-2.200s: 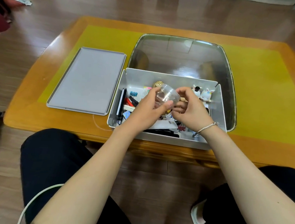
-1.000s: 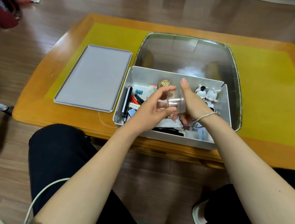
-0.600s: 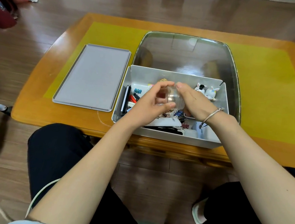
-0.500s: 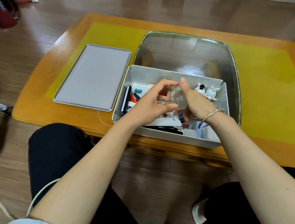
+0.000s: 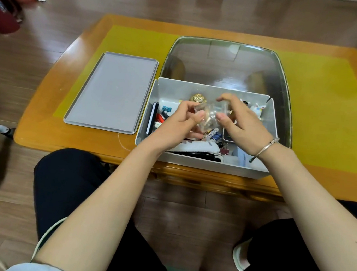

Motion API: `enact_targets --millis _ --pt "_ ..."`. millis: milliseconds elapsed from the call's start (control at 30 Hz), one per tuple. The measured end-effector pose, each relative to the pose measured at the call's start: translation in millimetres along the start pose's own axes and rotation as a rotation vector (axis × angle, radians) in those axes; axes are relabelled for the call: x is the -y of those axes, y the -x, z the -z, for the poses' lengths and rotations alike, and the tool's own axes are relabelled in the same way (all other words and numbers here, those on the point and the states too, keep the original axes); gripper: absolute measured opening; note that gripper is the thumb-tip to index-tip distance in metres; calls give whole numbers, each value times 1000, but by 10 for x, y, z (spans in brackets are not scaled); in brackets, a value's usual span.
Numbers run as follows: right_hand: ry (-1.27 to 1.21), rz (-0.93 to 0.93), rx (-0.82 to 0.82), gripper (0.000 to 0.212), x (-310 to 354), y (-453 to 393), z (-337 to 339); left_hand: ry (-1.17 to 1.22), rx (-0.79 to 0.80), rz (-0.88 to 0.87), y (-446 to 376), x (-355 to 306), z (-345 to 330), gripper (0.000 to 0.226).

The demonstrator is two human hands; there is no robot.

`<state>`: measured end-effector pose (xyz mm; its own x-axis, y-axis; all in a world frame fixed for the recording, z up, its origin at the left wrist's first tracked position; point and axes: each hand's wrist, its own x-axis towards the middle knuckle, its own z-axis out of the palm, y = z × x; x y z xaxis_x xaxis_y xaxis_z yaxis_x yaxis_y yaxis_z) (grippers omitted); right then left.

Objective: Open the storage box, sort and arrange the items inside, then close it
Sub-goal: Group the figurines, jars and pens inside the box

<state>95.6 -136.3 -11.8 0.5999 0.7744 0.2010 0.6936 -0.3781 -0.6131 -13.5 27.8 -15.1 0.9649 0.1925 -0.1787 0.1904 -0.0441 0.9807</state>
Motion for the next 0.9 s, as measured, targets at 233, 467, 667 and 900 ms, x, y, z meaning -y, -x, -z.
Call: enact_targets --millis 233,467,667,900 --pt "147 -271 -69 55 -372 55 148 -195 -310 -67 29 120 228 65" --pt "406 -279 94 48 -435 -5 239 -225 -462 -186 53 130 335 65" --pt "179 -158 237 28 -68 -25 -11 -375 -564 -281 64 211 365 76" --pt "159 -250 567 43 149 -215 -354 -437 -691 -233 43 292 343 73"
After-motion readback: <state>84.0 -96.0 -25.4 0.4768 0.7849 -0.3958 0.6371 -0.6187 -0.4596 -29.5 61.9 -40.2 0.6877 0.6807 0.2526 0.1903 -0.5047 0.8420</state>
